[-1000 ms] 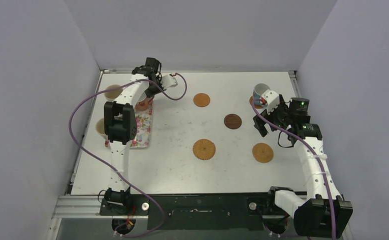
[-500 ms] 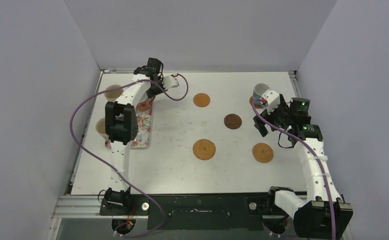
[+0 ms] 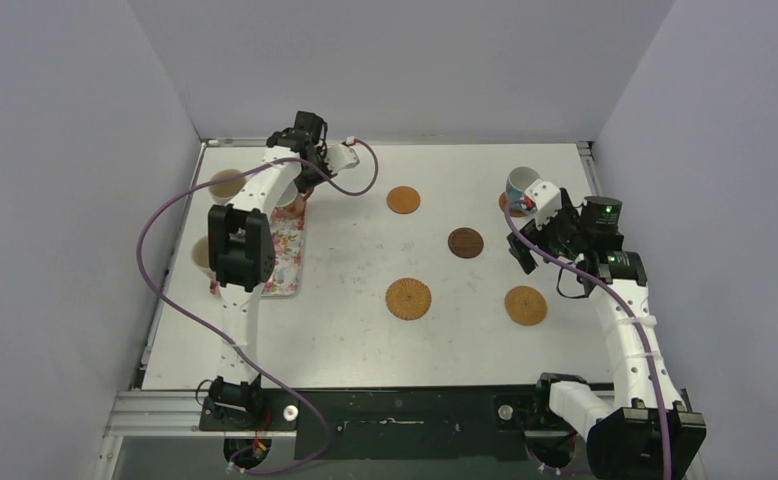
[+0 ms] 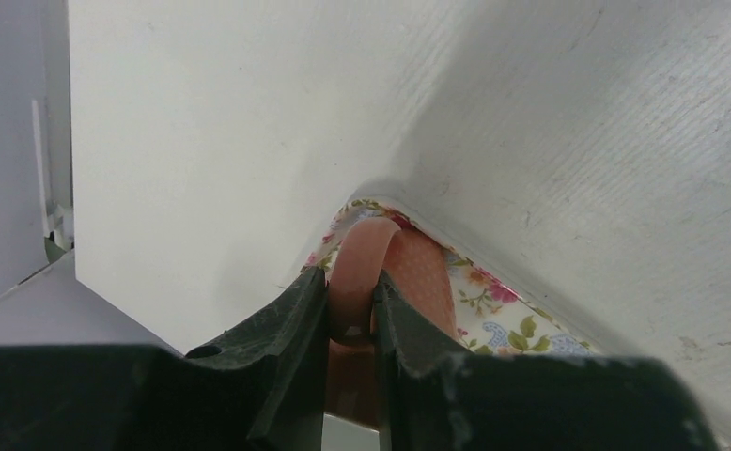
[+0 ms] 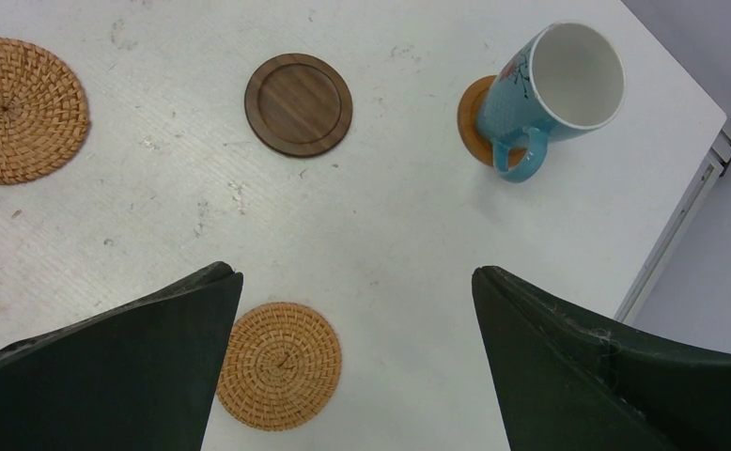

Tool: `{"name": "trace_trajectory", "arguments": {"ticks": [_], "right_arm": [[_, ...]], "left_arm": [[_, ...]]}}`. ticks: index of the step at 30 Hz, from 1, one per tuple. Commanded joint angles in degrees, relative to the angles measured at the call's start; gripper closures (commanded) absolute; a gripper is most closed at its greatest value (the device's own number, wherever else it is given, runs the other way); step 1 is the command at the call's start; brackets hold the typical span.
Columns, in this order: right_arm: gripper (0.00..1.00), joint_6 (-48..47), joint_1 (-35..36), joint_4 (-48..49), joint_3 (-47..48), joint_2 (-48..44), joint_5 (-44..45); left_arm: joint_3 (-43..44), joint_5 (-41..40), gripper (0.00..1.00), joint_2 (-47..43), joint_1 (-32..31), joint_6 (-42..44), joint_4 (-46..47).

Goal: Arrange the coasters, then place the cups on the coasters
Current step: Pick up the cup from the tray.

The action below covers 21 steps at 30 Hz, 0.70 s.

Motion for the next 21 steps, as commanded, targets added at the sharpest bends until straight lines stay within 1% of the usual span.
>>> {"name": "trace_trajectory", "arguments": {"ticks": [1,11,21], "right_arm": [[0.00,0.26,0.36,1.77,-0.45,-1.62,-0.77],[0.00,0.26,0.36,1.64,-0.45,-2.26,-0.85],[0.00,0.20,0.31,1.53,-0.45,-2.43,-0.83]], "left_arm": [[4.50,-0.45,1.00,-7.04,-0.61,-1.70,3.40],[5.43,0.08,1.00,-10.14,-2.24,-1.89,2.64],[5.14,0.83,1.00,-11.37,-7.01,-0.72,-2.47]]}}
